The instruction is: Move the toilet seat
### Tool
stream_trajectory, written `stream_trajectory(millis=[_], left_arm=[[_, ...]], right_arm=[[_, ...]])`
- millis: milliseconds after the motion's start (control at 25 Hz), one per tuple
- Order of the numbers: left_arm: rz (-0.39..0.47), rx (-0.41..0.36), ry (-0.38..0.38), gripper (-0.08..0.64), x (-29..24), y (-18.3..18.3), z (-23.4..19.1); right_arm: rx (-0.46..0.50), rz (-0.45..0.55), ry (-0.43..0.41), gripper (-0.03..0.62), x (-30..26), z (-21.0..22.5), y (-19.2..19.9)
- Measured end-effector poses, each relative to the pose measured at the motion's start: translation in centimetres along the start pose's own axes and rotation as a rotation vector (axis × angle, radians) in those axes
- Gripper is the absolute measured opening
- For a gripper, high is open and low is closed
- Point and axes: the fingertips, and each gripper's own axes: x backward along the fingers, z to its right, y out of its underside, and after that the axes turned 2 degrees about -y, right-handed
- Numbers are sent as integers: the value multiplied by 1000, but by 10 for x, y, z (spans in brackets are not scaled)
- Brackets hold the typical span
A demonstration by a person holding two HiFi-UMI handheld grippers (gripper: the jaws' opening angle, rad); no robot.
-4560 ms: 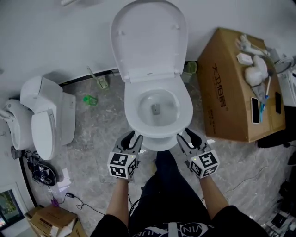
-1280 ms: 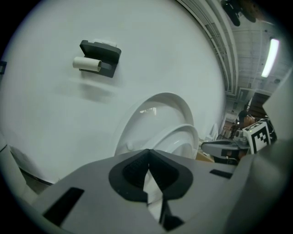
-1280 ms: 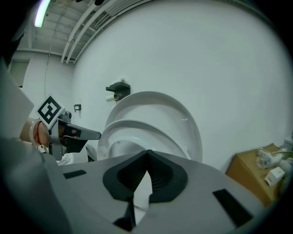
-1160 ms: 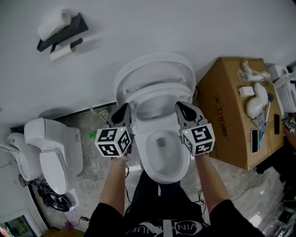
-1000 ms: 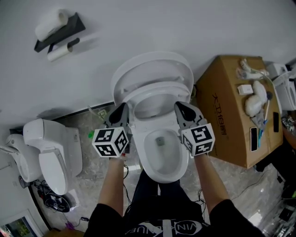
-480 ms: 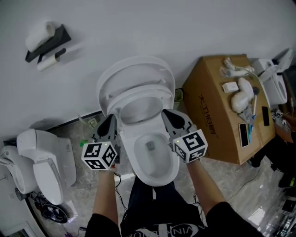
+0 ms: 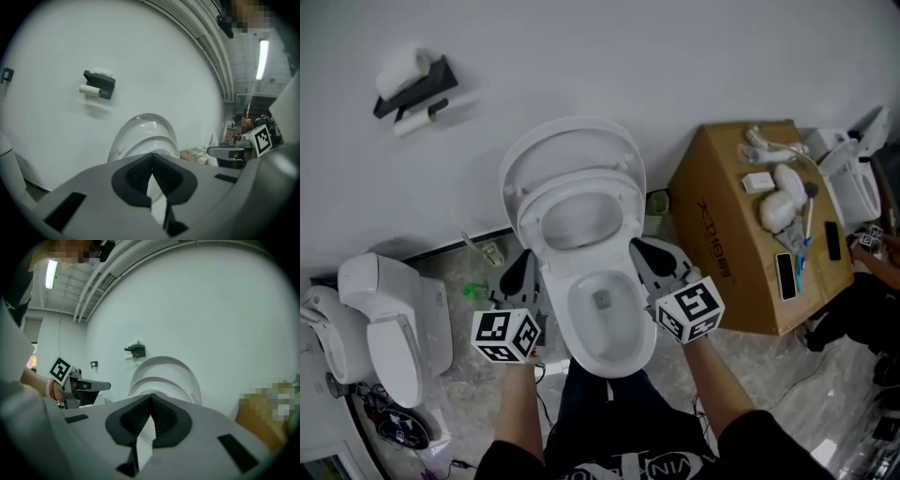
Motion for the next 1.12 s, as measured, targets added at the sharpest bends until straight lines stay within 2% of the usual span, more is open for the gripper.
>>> stream_trajectory(millis=[600,1120], left_arm=[[82,-32,-71,2,73,-17,27],[187,-52,-102,2,113,-48,45]], right_arm=[[25,62,-85,9,42,-32,-25],[39,127,-145,9,70,-47,-54]])
